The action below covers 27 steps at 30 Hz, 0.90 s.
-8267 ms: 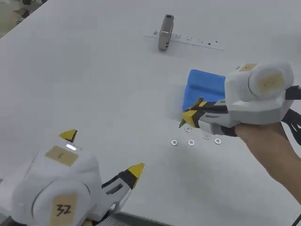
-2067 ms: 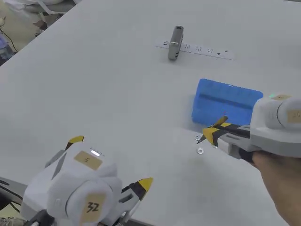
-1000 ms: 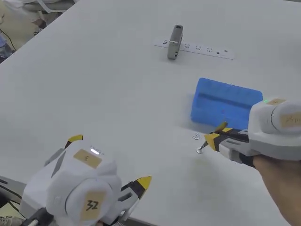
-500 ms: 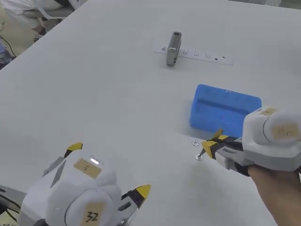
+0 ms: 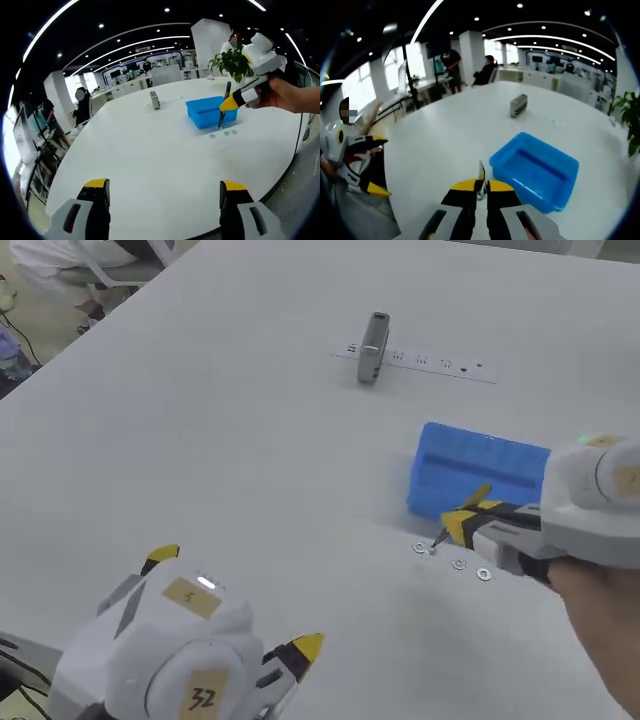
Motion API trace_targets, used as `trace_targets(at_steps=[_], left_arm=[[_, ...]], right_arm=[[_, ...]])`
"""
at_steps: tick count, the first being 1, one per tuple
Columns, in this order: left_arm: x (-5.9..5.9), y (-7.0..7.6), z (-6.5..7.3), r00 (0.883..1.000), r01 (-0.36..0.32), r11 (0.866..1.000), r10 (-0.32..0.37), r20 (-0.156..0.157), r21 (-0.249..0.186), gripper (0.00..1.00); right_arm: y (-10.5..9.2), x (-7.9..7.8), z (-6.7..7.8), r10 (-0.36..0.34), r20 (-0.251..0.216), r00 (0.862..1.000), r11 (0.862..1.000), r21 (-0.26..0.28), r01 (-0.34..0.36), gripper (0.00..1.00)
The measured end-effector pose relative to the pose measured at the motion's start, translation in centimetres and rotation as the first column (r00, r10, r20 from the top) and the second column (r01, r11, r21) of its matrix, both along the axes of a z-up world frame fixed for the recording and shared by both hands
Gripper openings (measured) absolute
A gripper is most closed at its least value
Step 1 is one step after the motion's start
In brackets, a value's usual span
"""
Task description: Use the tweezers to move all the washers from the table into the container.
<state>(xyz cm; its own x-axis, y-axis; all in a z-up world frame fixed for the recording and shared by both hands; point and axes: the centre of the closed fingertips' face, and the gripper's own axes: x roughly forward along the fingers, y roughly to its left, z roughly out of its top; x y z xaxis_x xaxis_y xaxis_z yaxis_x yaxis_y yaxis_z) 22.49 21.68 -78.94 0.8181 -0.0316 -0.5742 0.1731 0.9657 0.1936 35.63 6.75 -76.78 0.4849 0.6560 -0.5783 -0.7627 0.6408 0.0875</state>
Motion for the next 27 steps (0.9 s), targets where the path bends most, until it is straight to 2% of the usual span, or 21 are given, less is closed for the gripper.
trace_targets(at_steps=[6,10,17,27], left_arm=[[0.0,0.0,0.0,1.000,0.001,1.000,-0.001,-0.001,0.001,0.93],[0.0,0.0,-0.1,1.000,0.000,1.000,0.000,-0.002,0.002,0.93],[0.0,0.1,-0.1,1.000,0.000,1.000,0.000,-0.004,0.004,0.92],[0.0,0.1,-0.1,1.000,-0.001,1.000,0.001,-0.005,0.007,0.92]], right_arm=[[-0.4,2.5,3.3,-0.032,0.088,0.996,0.999,0.028,0.030,0.02],[-0.6,4.0,4.0,-0.049,0.112,0.993,0.998,0.036,0.046,0.03],[-0.9,6.1,3.8,-0.083,0.137,0.987,0.996,0.036,0.079,0.03],[-0.9,7.5,2.3,-0.101,0.141,0.985,0.995,0.009,0.101,0.03]])
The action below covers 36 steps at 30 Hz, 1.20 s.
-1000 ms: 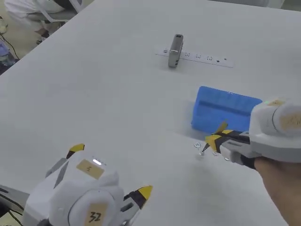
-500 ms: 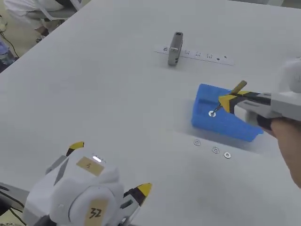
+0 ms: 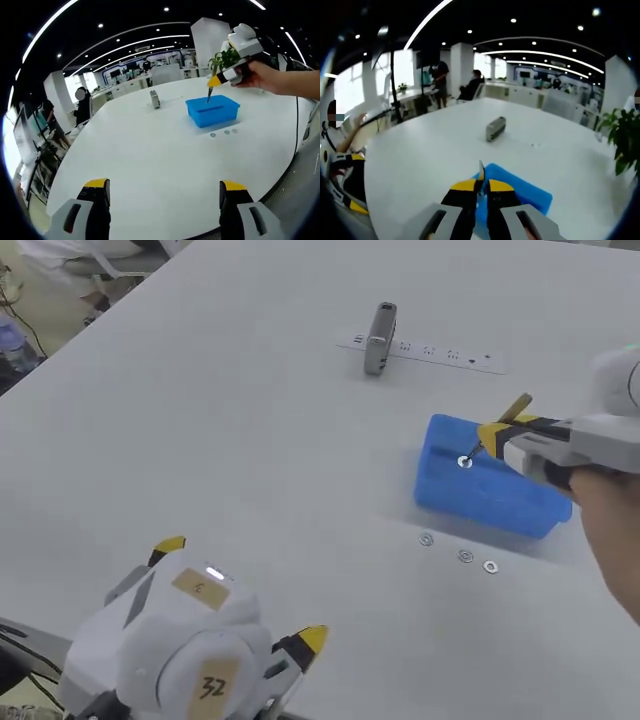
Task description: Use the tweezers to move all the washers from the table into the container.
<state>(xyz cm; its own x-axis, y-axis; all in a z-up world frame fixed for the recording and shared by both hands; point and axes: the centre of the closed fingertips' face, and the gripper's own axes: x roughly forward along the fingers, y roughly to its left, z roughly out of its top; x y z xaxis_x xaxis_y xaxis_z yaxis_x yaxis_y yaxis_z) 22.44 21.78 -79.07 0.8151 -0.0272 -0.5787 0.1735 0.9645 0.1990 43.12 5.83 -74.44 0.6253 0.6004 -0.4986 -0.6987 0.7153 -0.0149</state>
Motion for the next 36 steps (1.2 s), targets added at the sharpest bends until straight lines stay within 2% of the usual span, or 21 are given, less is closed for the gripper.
trace_targets(at_steps=[3,6,8,14,17,19,23,36], left_arm=[[0.0,0.0,0.0,1.000,0.000,1.000,0.000,-0.002,0.000,0.92],[0.0,0.0,0.0,1.000,-0.001,1.000,0.001,0.000,0.000,0.92],[0.0,0.1,0.0,1.000,-0.004,1.000,0.004,0.001,0.000,0.92],[0.0,0.1,0.0,1.000,-0.005,1.000,0.005,-0.002,0.003,0.92],[0.0,0.1,-0.1,1.000,-0.004,1.000,0.004,-0.004,0.005,0.92],[0.0,0.1,-0.1,1.000,-0.003,1.000,0.004,-0.007,0.007,0.91],[0.0,0.2,-0.1,1.000,-0.005,1.000,0.005,-0.005,0.008,0.91],[0.0,0.1,-0.1,1.000,-0.002,1.000,0.002,-0.004,0.008,0.91]], right_arm=[[-0.1,0.9,-1.2,-0.016,-0.013,1.000,1.000,-0.006,0.016,0.03],[0.0,1.4,-2.6,-0.031,-0.058,0.998,1.000,0.001,0.031,0.03],[-0.3,1.6,-3.8,-0.031,-0.063,0.998,0.999,-0.035,0.029,0.03],[-0.3,1.4,-5.9,-0.036,-0.089,0.995,0.997,-0.075,0.030,0.03],[-0.5,1.3,-6.7,-0.042,-0.107,0.993,0.996,-0.077,0.033,0.03],[-0.5,1.2,-6.5,-0.049,-0.096,0.994,0.997,-0.060,0.044,0.03],[-0.7,1.2,-6.6,-0.066,-0.119,0.991,0.997,-0.051,0.060,0.03],[-0.8,0.9,-6.3,-0.067,-0.117,0.991,0.996,-0.060,0.060,0.04]])
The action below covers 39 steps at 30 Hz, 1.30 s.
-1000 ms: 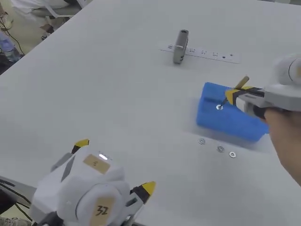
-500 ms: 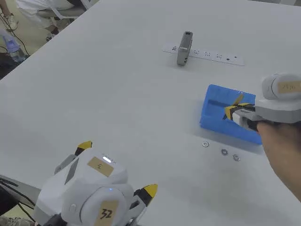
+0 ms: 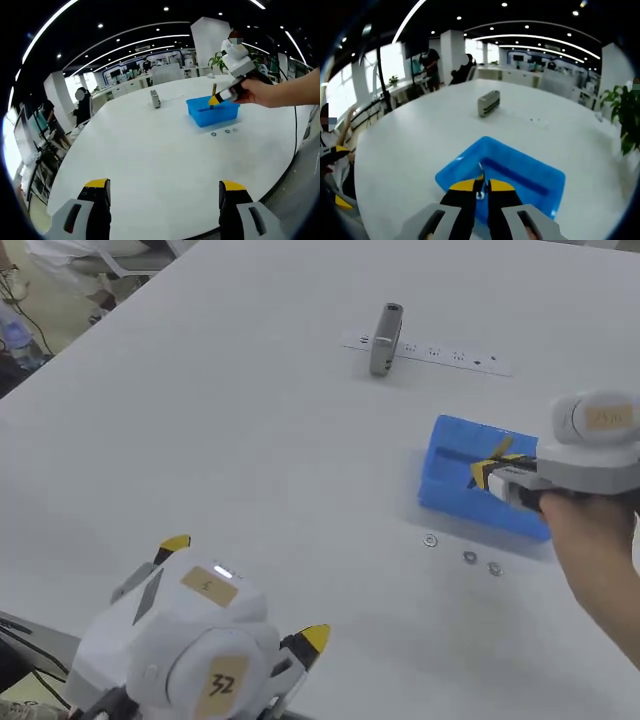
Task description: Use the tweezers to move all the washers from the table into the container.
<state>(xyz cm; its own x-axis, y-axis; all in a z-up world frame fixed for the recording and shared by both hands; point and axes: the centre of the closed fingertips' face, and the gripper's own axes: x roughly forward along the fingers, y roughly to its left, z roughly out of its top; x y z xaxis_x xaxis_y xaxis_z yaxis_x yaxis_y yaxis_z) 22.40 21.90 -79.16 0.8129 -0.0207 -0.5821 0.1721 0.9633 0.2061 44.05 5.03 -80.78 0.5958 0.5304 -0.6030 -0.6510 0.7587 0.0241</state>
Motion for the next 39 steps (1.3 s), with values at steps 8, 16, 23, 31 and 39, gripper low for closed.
trace_targets(at_steps=[8,16,23,31,39], left_arm=[[0.0,-0.1,0.1,1.000,0.003,1.000,-0.003,0.002,-0.001,0.91],[0.1,0.2,0.4,1.000,-0.013,1.000,0.013,0.019,-0.008,0.93],[0.1,0.1,0.3,1.000,-0.010,1.000,0.010,0.013,-0.005,0.92],[0.1,0.1,0.2,1.000,-0.011,1.000,0.011,0.010,-0.005,0.93],[0.0,0.2,0.1,1.000,-0.010,1.000,0.010,0.003,-0.002,0.93]], right_arm=[[0.2,-0.9,3.1,0.009,0.025,1.000,0.997,0.077,-0.010,0.04],[0.7,-3.5,5.4,0.053,0.053,0.997,0.989,0.134,-0.060,0.04],[1.7,-6.4,5.5,0.104,0.043,0.994,0.984,0.143,-0.109,0.04],[2.8,-8.1,2.2,0.165,-0.006,0.986,0.983,0.077,-0.164,0.04],[3.0,-8.3,0.3,0.177,-0.040,0.983,0.984,0.043,-0.176,0.04]])
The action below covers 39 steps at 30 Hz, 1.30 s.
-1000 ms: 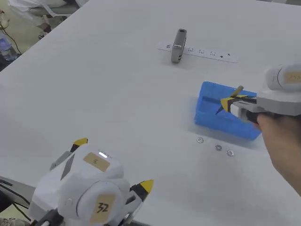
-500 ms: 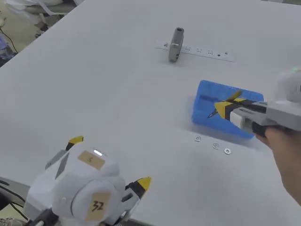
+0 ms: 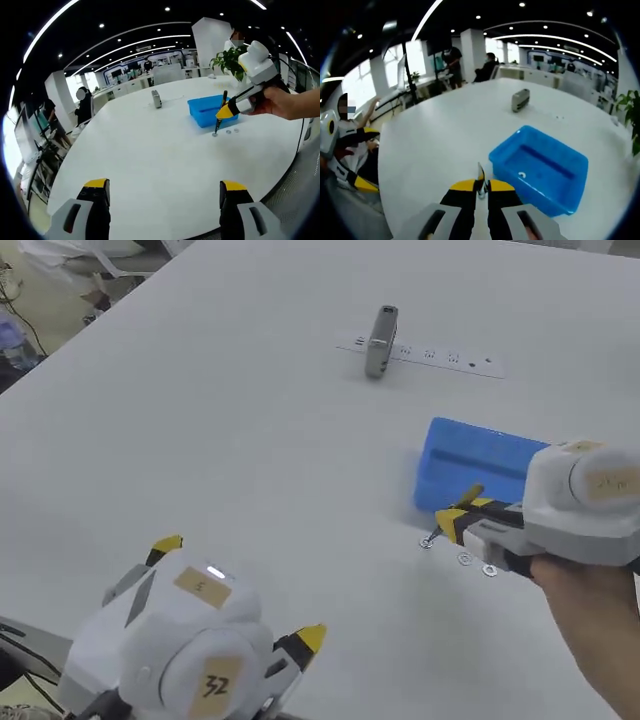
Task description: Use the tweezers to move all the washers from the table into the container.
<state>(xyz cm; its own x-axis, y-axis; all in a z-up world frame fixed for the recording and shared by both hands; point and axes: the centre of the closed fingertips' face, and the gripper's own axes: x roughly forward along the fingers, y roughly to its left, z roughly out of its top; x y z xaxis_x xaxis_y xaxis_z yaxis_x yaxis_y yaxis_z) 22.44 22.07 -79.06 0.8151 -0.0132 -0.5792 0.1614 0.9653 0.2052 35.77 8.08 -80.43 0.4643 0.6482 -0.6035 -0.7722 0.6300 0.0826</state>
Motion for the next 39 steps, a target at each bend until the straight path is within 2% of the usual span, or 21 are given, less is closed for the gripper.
trace_targets(at_steps=[6,13,18,23,27,32,39], left_arm=[[0.0,0.0,-0.1,1.000,-0.002,1.000,0.002,-0.004,0.002,0.92],[0.0,0.2,-0.2,1.000,-0.007,1.000,0.008,-0.007,0.006,0.92],[-0.1,0.1,-0.2,1.000,-0.002,1.000,0.002,-0.011,0.010,0.92],[-0.1,0.2,-0.2,1.000,-0.004,1.000,0.004,-0.006,0.010,0.92],[-0.1,0.2,-0.2,1.000,-0.002,1.000,0.002,-0.005,0.010,0.92],[-0.1,0.2,-0.2,1.000,-0.003,1.000,0.003,-0.006,0.010,0.92],[-0.1,0.2,-0.2,1.000,0.000,1.000,0.000,-0.007,0.011,0.91]], right_arm=[[0.0,0.2,-0.5,0.002,0.007,1.000,1.000,-0.024,-0.001,0.04],[-0.4,0.3,-0.5,-0.040,-0.013,0.999,0.999,0.017,0.041,0.04],[-0.8,0.3,-0.8,-0.055,-0.017,0.998,0.998,0.015,0.055,0.03],[-1.1,0.9,-1.1,-0.065,-0.044,0.997,0.998,0.021,0.066,0.03],[-0.9,1.0,-1.2,-0.057,-0.042,0.997,0.998,0.006,0.057,0.03],[-0.7,1.2,-0.2,-0.046,-0.031,0.998,0.999,0.021,0.047,0.03],[-0.7,1.2,2.2,-0.031,0.002,1.000,0.998,0.049,0.031,0.03]])
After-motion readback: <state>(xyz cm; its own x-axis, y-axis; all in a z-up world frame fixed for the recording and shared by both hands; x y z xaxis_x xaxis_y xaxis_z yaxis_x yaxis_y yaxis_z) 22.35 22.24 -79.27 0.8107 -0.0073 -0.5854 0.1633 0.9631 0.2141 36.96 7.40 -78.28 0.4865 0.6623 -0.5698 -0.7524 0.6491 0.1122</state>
